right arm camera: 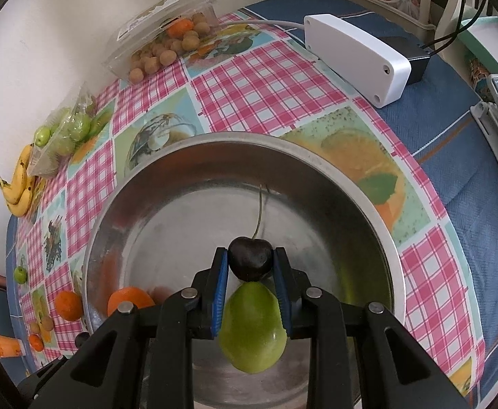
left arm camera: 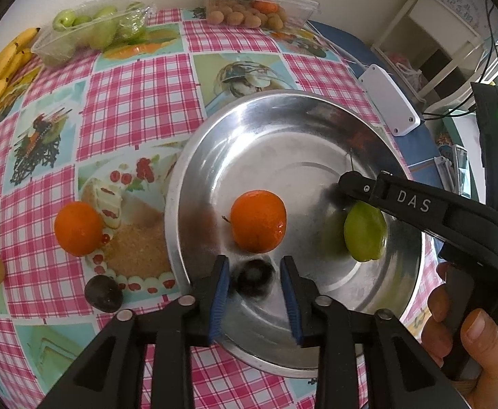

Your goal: Organize fruits

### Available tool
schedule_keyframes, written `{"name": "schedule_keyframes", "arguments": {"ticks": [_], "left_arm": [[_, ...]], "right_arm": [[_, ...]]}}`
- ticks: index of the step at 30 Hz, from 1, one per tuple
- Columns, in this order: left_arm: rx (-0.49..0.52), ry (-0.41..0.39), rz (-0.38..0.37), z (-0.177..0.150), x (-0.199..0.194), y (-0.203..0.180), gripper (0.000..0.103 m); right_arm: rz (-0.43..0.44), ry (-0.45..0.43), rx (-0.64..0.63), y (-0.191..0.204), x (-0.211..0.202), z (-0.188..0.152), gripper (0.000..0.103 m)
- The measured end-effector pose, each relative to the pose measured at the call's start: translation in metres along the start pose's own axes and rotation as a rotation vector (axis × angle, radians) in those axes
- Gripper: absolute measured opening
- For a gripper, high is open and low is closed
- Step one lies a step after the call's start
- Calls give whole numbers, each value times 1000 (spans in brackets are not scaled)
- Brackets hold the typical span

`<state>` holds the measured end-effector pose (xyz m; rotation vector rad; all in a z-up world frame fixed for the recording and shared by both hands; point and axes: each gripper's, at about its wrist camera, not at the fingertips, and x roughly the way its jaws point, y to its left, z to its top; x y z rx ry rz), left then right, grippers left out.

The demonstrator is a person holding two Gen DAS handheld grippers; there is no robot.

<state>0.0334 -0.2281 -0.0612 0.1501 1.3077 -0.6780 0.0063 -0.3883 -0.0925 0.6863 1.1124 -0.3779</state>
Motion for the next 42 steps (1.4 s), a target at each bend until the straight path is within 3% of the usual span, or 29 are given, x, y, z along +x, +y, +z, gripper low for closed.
{"name": "schedule_keyframes", "arguments": {"ticks": [3, 7, 11, 14, 18, 30, 42], "left_arm": [[7, -8, -7, 0, -3, -2, 55], [14, -18, -10, 1, -7, -5, 56], [12, -31, -14, 1, -14, -5, 57], [7, -47, -22, 1, -21, -3, 60], [-30, -81, -8, 5, -31, 8, 67], [-250, -107, 125, 10, -39, 85, 73], [-358, -110, 153, 0, -45, 121, 80]], "right_arm": [[-3, 3, 9, -1, 1, 0, 28], [-12, 6, 2, 0, 1, 1, 31], [-27, -10, -17, 4, -4, 3, 48], [-32, -23, -32, 7, -10, 5, 52], [-54, -42, -51, 11, -19, 6, 68], [-82, 9, -100, 32, -31, -9, 69], [-94, 20, -153, 49, -39, -33, 69]]}}
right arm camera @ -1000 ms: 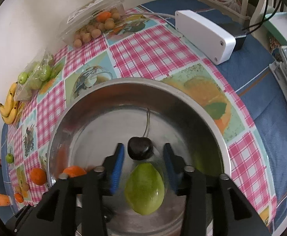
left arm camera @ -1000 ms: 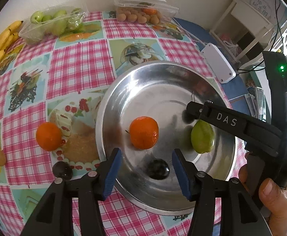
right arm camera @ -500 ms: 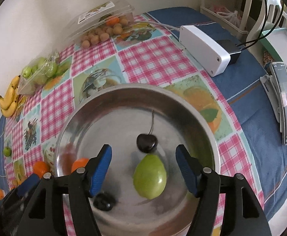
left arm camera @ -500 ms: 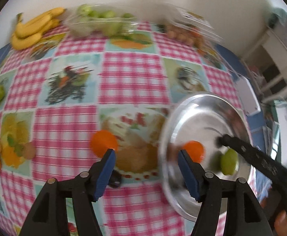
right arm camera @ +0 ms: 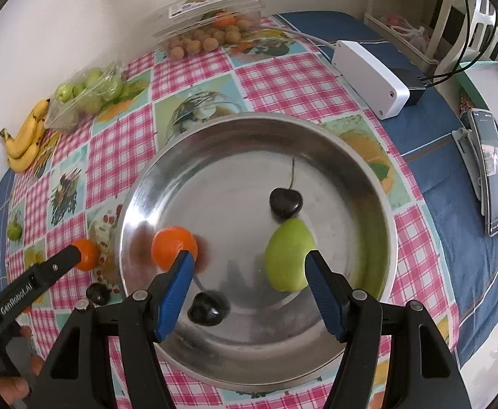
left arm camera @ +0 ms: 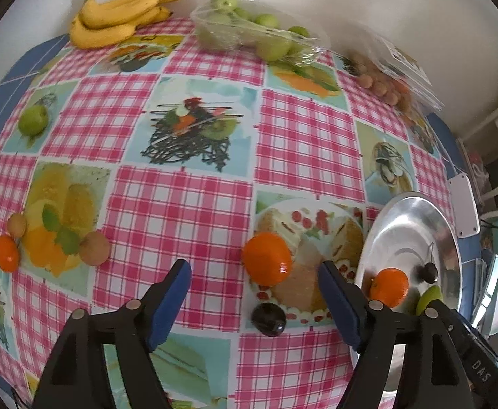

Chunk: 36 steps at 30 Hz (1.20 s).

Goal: Organize fruits
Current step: 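Withdraw both open tools from the bowl back over the table, then move both open tools across the table toward a kiwi and a dark cherry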

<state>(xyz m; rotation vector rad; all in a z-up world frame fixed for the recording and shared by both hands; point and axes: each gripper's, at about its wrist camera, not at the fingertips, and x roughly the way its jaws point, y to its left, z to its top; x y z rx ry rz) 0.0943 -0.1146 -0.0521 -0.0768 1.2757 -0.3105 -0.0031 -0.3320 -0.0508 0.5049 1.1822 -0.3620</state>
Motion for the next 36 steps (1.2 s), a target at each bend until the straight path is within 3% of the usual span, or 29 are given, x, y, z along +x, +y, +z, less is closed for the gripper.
{"name": "schedule_keyframes", "arguments": {"ticks": [10, 11, 13, 14, 16, 25, 26, 27, 28, 36], "left_arm": [[-4, 0, 4, -1, -1, 3, 82], [-2, 0, 5, -1, -1, 3, 85], [0, -8, 17, -1, -1, 3, 100], [1, -16, 26, -1, -2, 3, 103], [5, -28, 35, 0, -3, 4, 103], [17, -35, 49, 0, -2, 3, 103], [20, -40, 56, -1, -2, 2, 103], [23, -47, 68, -1, -3, 2, 103], [24, -55, 77, -1, -3, 2, 103], [11, -66, 77, 0, -4, 6, 103]], "right_arm": [[-17, 17, -9, 2, 5, -2, 69], [-16, 16, -7, 2, 5, -2, 69], [-17, 15, -8, 2, 5, -2, 70], [-15, 16, -8, 2, 5, -2, 76], [-15, 16, -7, 2, 5, -2, 83], [-18, 15, -2, 1, 7, -2, 85], [-16, 13, 1, 1, 7, -2, 90], [-15, 10, 2, 1, 7, -2, 101], [-19, 9, 5, 1, 7, -2, 103], [-26, 13, 17, -1, 9, -4, 103]]}}
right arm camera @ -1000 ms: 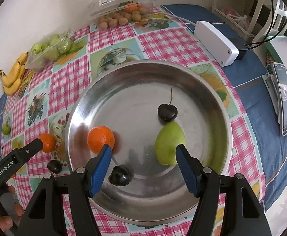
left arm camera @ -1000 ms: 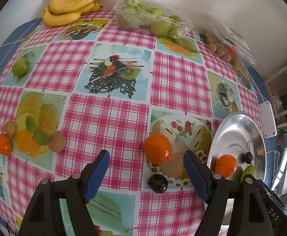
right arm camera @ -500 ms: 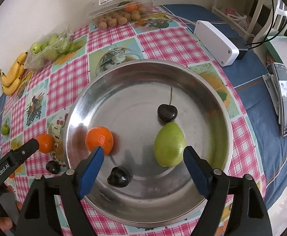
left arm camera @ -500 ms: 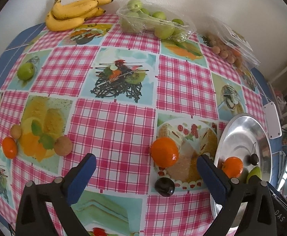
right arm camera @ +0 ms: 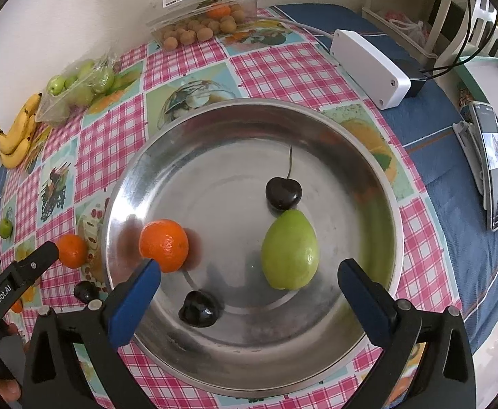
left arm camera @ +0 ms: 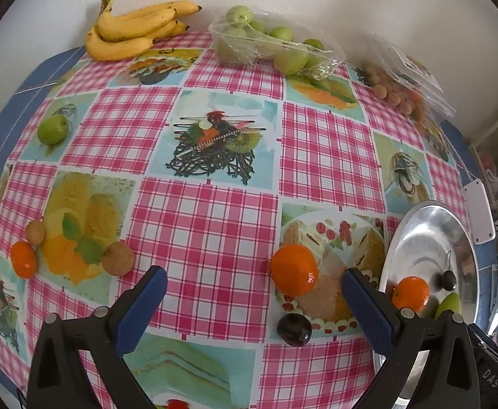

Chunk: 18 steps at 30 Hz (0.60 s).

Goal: Organize fruits
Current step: 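Move both open tools across the table toward a kiwi and a dark cherry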

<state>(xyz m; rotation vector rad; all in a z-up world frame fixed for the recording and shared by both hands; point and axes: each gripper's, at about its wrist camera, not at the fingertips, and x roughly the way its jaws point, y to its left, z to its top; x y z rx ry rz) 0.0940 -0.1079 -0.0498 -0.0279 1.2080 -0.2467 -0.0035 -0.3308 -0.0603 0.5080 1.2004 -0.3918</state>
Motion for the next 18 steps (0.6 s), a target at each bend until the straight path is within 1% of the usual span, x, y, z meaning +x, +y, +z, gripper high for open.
{"name": "schedule_keyframes", "arguments": {"ticks": [8, 18], "left_arm": [[16, -6, 5, 0, -3, -2, 103], [12, -23, 10, -1, -15, 11, 103]], "right_arm": [[2, -10, 2, 0, -5, 2, 103], [27, -40, -38, 14, -21, 1, 103]]}}
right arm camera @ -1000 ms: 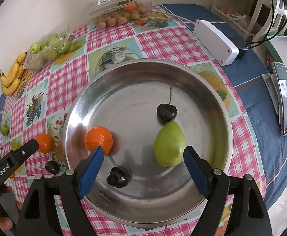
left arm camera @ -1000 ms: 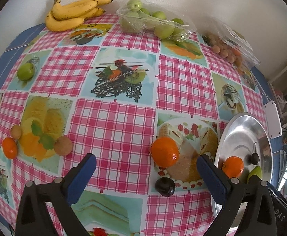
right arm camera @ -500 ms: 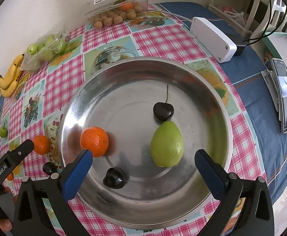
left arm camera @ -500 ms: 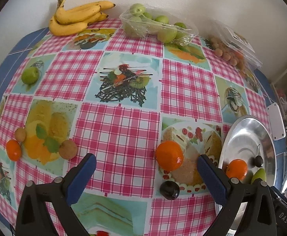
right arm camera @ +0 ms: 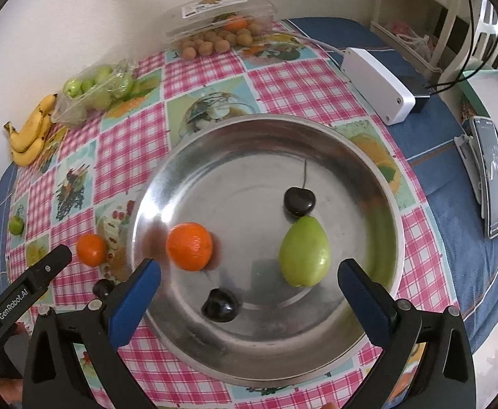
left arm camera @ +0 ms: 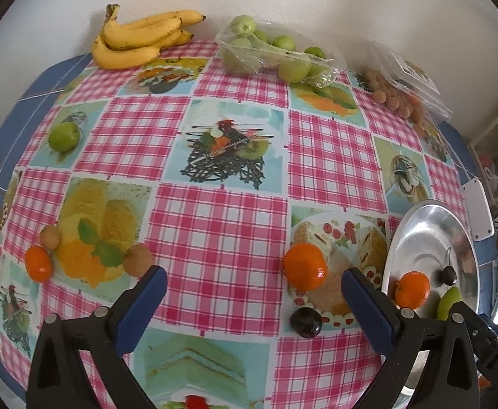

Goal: Organize fruits
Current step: 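Move both open tools across the table toward a kiwi and a dark cherry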

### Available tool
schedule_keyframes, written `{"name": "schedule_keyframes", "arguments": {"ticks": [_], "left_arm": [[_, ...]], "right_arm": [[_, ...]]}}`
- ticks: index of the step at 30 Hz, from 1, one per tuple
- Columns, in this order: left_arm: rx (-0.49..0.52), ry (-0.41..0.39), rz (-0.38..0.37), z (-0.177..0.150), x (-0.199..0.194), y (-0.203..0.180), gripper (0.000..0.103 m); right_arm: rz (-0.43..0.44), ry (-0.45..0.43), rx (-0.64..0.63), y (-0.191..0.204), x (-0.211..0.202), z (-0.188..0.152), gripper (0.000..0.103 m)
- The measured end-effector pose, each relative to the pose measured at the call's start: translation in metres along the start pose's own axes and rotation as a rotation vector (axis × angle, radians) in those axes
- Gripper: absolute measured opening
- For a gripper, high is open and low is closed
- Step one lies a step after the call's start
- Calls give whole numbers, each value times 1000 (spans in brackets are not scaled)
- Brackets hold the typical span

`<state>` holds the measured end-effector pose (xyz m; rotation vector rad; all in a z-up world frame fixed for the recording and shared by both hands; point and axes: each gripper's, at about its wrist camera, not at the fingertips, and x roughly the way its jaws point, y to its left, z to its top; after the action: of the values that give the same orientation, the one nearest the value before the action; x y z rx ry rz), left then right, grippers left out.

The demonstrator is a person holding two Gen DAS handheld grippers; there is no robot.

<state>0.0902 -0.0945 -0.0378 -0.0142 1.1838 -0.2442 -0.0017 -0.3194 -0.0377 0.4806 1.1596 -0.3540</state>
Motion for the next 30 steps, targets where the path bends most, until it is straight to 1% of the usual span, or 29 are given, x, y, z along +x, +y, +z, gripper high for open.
{"name": "schedule_keyframes", "arguments": {"ticks": [8, 16, 23, 30], "left_arm": [[-27, -11, 15, -1, -11, 23, 103], [-77, -32, 59, -1, -24, 62, 103], [-144, -40, 79, -3, -32, 98, 103], [-188, -35, 88, -7, -34, 120, 103]], "right_arm": [[10, -14, -54, 24, -10, -5, 103], [32, -7, -103, 60, -11, -12, 103], [100, -2, -162, 95, -10, -19, 103], [131, 32, -199, 122, -1, -25, 103]]}}
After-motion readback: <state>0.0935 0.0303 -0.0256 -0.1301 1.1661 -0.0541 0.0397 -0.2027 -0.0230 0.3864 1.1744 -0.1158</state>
